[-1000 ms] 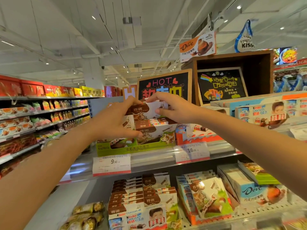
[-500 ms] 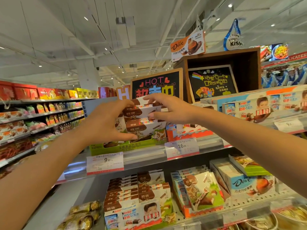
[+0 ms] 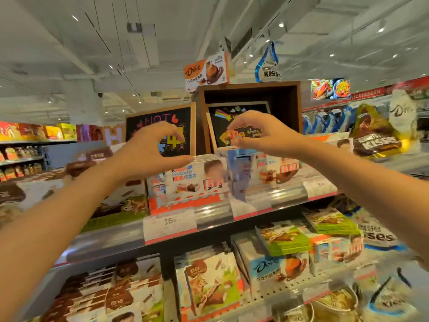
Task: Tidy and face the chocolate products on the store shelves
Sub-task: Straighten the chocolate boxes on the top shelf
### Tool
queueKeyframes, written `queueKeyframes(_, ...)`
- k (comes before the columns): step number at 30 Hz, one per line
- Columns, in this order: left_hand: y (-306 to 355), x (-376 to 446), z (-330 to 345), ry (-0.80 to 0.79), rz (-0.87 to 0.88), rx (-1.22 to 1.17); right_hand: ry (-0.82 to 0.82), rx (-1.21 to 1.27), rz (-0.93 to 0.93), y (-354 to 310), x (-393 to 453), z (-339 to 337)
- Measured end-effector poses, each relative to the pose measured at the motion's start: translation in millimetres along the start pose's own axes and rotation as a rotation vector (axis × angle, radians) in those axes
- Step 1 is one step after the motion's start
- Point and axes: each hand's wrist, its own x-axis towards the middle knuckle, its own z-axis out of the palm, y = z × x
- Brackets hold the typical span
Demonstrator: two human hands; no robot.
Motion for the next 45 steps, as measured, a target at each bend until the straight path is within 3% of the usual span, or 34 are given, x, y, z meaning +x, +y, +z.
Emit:
queueKeyframes(4,36.3,41.1,40.4,0.017,0.053,-0.045,-0.001,-0.073,0.007,47.2,-13.4,-40.2)
queueKeyframes(10,80.1,91.1,88.5,-0.076,0.043,-0.048,-0.146,-0.167,0.014,110.5,-31.9,-93.8)
queueKeyframes(16,103.9,113.8,123.0,-0.205,-0.049,0.178,-0.295,-0.345,0.032,163.4,-40.9,-117.0)
queueKeyframes(21,110.2,115.3,131.4,-0.232,-0.168,0.231,-0.344,-0.389,0.023,179.4,-36.1,-113.5)
queueKeyframes(26,112.7,116.3,125.6,-0.280,-0.178,0.224,-0.308,-0.437,-0.019,185.4,-28.7,-107.7)
queueKeyframes(31,124.3,112.5,112.9,-0.162,-0.155,0.132,-0.350,-0.398,-0.022,185.6,-25.4,-112.0)
queueKeyframes(37,135.5,104.1,91.1,0.008,-0.127,0.059,-0.235,-0.244,-0.004,183.7,-18.7,-133.4)
queueKeyframes(45,137.4,92.8,42.9,0.003,-0.190,-0.039,0.093,0.008,-0.033,152.6,-9.9,-154.7)
